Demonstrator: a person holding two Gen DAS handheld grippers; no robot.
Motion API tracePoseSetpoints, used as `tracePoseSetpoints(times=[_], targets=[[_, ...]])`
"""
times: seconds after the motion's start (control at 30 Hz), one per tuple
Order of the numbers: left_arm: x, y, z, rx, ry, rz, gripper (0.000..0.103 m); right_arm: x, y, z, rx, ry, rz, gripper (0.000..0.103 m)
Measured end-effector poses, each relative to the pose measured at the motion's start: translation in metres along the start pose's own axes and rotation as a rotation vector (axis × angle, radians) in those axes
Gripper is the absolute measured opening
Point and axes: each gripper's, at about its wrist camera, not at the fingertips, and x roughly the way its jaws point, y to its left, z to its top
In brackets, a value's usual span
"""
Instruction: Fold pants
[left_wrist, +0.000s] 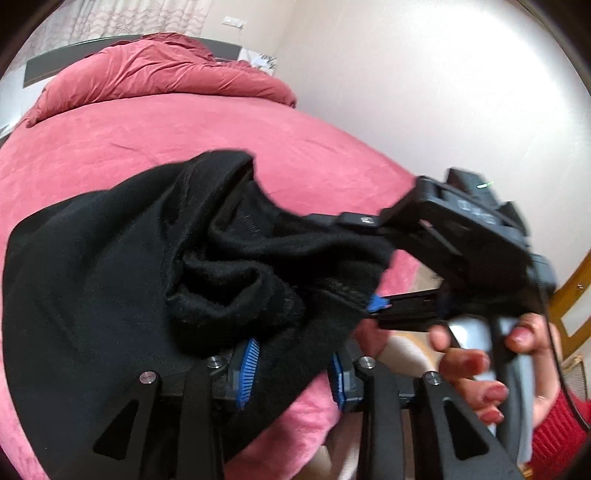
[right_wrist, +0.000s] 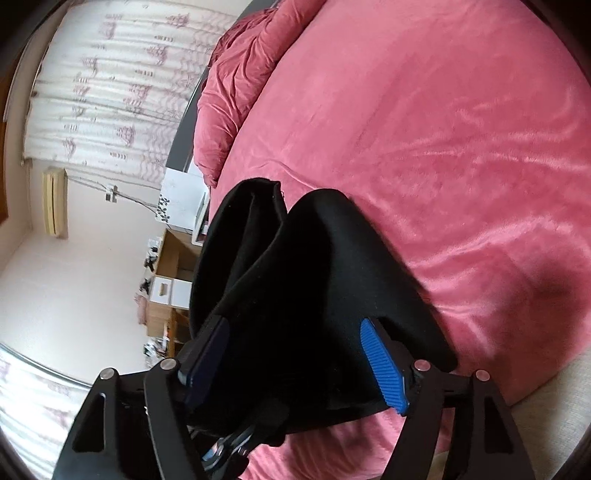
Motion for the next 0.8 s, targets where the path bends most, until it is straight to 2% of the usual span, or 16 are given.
tracePoseSetpoints(times=[0.17, 0.27, 0.3, 0.37, 0.47, 0.53, 0.63, 0.7, 0.73, 0.77, 0.8], targets=[[0.000, -0.030, -0.002, 0.155, 0.012, -0.047, 0.036, -0.006, -0.007, 0.010, 0.072, 0.023, 0.097, 0.085], [-0.005, -0.046, -0.010, 0.216, 0.027, -0.164, 0.039, -0.009, -0.008, 0.014, 0.092, 0.041, 0.108, 0.091], [-0.007, -0.050, -0.012, 0.238, 0.031, -0.173, 0.039, -0.010, -0.007, 0.015, 0.078, 0.043, 0.098, 0.091], [-0.013, -0.056, -0.019, 0.260, 0.023, -0.155, 0.039, -0.012, -0.001, 0.018, 0.031, 0.051, 0.074, 0.091], [-0.026, -0.039, -0.025, 0.177, 0.016, -0.142, 0.039, -0.006, 0.013, 0.018, -0.062, 0.087, 0.018, 0.092], [-0.035, -0.023, -0.030, 0.138, 0.004, -0.079, 0.039, 0.004, 0.029, 0.015, -0.168, 0.117, -0.032, 0.092], [-0.060, 0.011, -0.037, 0.045, -0.068, 0.055, 0.039, 0.020, 0.045, 0.012, -0.281, 0.146, -0.113, 0.091], [-0.076, 0.036, -0.045, -0.018, -0.103, 0.137, 0.039, 0.033, 0.051, 0.011, -0.347, 0.162, -0.188, 0.085], [-0.080, 0.049, -0.052, -0.037, -0.094, 0.177, 0.039, 0.038, 0.053, 0.009, -0.372, 0.166, -0.217, 0.071], [-0.080, 0.056, -0.056, -0.046, -0.067, 0.202, 0.039, 0.044, 0.053, 0.008, -0.391, 0.184, -0.242, 0.036], [-0.078, 0.067, -0.063, -0.068, -0.026, 0.229, 0.038, 0.051, 0.054, 0.008, -0.406, 0.221, -0.261, 0.014]])
